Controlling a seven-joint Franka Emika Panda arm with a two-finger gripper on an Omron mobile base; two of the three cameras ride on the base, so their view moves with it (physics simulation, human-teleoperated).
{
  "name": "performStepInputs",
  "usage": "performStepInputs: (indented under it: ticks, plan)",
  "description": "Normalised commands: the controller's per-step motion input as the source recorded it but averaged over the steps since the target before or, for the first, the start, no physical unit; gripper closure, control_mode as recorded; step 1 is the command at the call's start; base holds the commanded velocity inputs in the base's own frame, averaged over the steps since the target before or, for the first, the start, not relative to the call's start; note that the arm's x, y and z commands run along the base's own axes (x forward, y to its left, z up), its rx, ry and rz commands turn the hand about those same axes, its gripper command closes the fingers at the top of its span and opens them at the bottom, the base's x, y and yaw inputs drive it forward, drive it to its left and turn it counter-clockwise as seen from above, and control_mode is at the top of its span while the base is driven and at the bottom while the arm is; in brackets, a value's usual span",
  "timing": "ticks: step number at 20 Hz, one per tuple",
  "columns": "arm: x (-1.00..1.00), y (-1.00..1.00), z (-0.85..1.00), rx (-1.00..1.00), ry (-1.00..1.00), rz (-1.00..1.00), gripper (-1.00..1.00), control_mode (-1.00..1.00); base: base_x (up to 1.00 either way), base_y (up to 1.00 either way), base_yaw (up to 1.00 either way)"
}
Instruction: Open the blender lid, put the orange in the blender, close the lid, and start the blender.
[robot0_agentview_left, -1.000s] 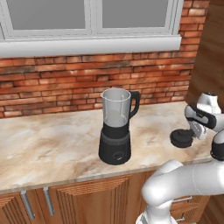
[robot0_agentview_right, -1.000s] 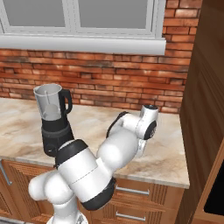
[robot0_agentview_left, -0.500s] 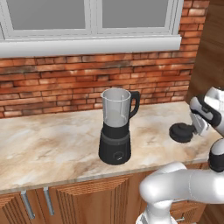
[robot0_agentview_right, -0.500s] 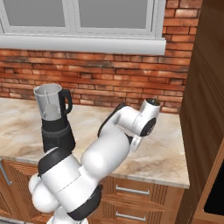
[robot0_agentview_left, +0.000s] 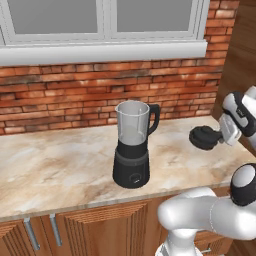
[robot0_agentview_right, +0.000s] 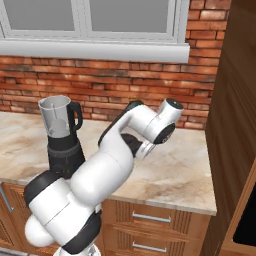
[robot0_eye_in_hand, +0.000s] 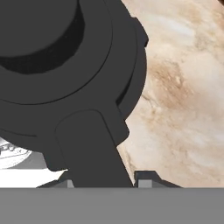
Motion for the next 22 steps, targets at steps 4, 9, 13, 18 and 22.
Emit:
performStepInputs:
  ticks: [4,9,13,18,22]
  plan:
    - [0.0,0.54,0.83,0.07,0.0,-0.07,1.0,-1.0,0.0,0.0,0.0]
    - [0.0,0.48,0.86,0.07,0.0,-0.04,1.0,-1.0,0.0,0.0,0.0]
    - [0.0,0.62,0.73,0.06,0.0,0.0,1.0,-1.0,0.0,0.0,0.0]
    - [0.01,0.72,0.6,0.03,0.0,0.0,1.0,-1.0,0.0,0.0,0.0]
    - [0.11,0.72,0.53,0.01,0.0,0.0,1.0,-1.0,0.0,0.0,0.0]
